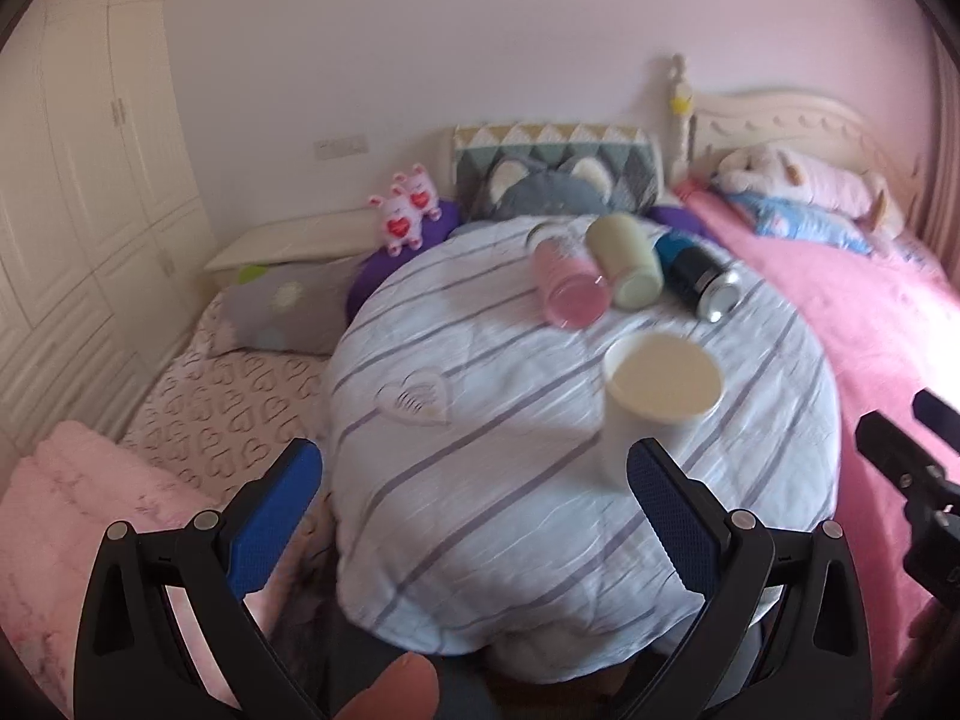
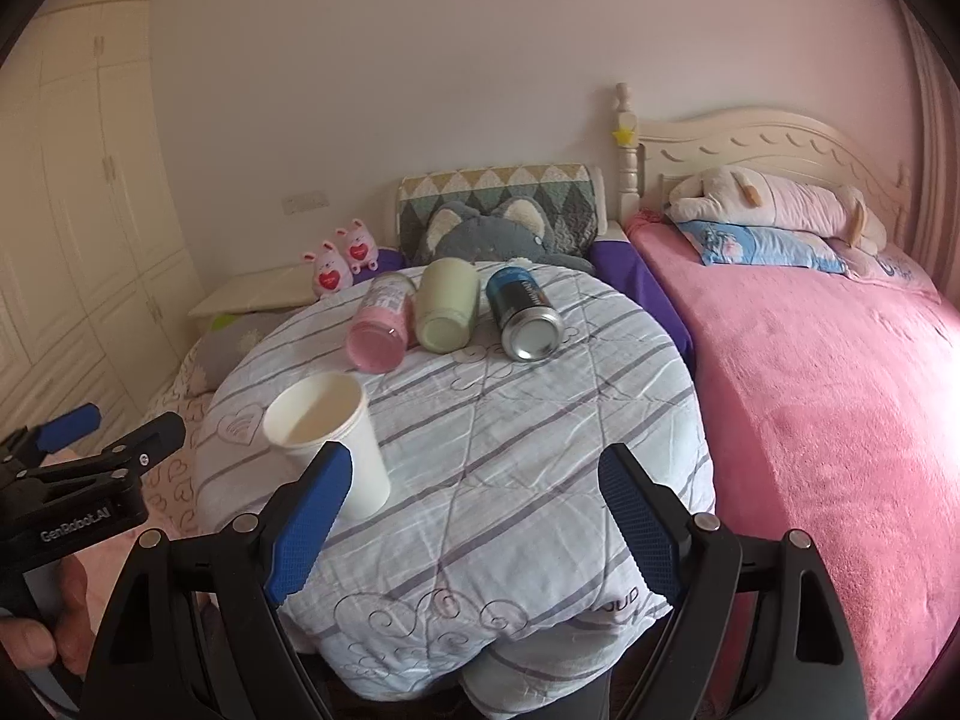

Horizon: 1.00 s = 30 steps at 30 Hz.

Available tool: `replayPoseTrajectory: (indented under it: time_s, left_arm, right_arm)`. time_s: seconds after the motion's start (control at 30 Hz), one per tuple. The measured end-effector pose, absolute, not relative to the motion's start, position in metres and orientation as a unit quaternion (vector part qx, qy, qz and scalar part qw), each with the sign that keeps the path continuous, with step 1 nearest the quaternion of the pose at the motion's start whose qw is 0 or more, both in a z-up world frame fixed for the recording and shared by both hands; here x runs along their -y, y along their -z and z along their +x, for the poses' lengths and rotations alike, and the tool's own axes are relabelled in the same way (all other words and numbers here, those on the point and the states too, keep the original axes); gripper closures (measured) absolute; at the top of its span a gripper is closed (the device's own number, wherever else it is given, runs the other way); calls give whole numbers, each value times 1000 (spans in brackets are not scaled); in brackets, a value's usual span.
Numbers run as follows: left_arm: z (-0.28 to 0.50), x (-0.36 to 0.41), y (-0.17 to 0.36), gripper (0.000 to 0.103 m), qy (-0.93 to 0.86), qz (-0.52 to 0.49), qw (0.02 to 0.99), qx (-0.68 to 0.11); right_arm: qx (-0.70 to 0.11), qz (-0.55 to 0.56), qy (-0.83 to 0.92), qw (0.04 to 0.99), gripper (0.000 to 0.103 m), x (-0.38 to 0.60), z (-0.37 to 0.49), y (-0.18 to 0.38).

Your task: Flip cup upright

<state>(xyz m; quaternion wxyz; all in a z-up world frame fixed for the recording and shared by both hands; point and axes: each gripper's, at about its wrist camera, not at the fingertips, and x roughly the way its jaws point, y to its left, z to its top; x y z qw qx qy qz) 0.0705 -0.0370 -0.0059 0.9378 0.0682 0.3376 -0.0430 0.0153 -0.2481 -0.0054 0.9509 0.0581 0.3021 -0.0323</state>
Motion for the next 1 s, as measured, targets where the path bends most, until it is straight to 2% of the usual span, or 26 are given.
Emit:
replayPoseTrajectory:
  time_s: [0.13,0.37,1.0]
  left_arm:
    - [59,32,15,0,39,74,930,-359]
    - [34,29,8,0,42,77,933,-350]
    - [25,28,2,0,44,71,934,-347]
  right_arm:
    - [-317,49,22,947,18,232,10,13]
    - [-321,36,11,946,17,212,-6,15]
    - [-314,39,12,948,17,215,-13,9]
